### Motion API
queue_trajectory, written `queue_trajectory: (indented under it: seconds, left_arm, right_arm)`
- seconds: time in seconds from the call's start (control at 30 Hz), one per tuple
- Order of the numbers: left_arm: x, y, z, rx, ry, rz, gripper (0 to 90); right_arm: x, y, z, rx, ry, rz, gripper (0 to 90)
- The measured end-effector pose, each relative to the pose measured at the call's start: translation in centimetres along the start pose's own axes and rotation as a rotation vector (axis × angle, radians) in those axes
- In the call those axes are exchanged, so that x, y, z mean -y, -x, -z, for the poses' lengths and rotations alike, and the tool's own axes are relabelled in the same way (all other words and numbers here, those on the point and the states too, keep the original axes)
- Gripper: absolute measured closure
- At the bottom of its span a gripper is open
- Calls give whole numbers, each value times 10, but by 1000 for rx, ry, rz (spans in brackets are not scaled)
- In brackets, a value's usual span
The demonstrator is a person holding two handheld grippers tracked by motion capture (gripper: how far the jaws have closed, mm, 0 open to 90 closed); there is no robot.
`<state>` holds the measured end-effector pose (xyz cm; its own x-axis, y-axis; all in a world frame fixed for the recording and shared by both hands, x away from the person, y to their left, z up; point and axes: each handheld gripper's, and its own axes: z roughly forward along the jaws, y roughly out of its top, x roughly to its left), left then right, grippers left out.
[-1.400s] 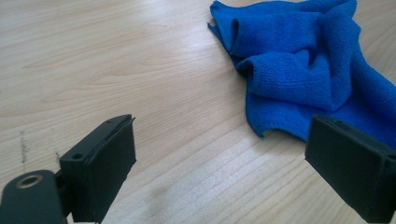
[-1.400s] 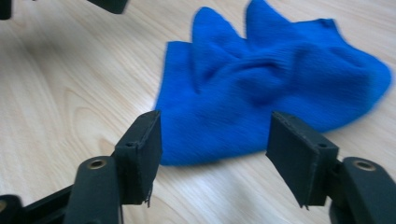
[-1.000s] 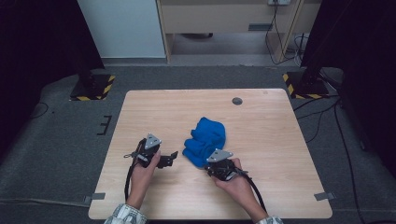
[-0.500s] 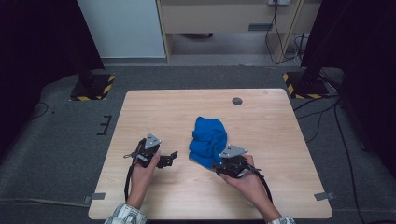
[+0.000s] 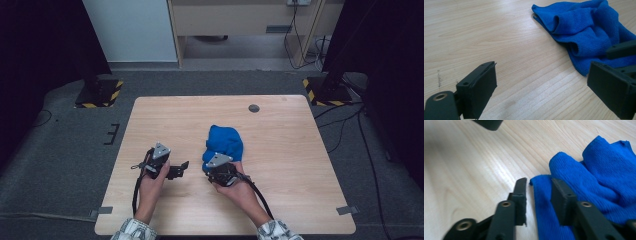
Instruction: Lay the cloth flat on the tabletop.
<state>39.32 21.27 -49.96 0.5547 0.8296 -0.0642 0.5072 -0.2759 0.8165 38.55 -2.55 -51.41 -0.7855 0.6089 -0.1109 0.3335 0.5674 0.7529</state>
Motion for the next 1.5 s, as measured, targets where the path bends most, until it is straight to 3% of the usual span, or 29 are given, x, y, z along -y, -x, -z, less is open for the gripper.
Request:
queue_trajectory:
  seconds: [0.2,0.33,0.4,0.43,0.6,0.8,0.9,1.03,1.1,1.13,1.2,1.3,1.33,1.5]
  left_arm:
    - [0,0,1,3,2,1,79]
    - [0,0,-1,7,-2,6,79]
    - [0,1,-1,9,-2,8,79]
    - [0,1,-2,11,-2,7,79]
    - [1,0,-2,12,-7,7,79]
    - [1,-1,-2,4,-8,12,79]
    - [1,-1,-2,3,-7,7,79]
    - [1,0,-3,4,-11,6,79]
    - [1,0,-3,4,-11,3,79]
    - [1,0,-3,4,-11,2,79]
    - [1,0,-3,4,-11,2,79]
    - [1,-1,-4,3,-13,4,79]
    - [1,-1,-4,4,-15,1,79]
    - [1,2,-5,8,-19,-9,79]
  right_arm:
    - [-3,-1,-24,38,-60,10,562]
    - [-3,5,-26,45,-67,-27,701]
    - [-2,8,-25,41,-75,-42,854]
    - [-2,8,-25,41,-75,-42,854]
    - [0,5,-18,-1,-68,-53,874]
    - [4,-7,3,-78,-24,-71,877]
    - [5,-5,14,-76,9,-85,869]
    - [5,6,26,-47,44,-106,875]
    - [5,26,38,-2,69,-139,881]
    - [5,26,38,-2,69,-139,881]
    - [8,44,47,31,87,-175,880]
    - [12,54,54,53,93,-194,881]
    - [18,64,61,74,93,-207,881]
    - [39,84,74,121,83,-245,881]
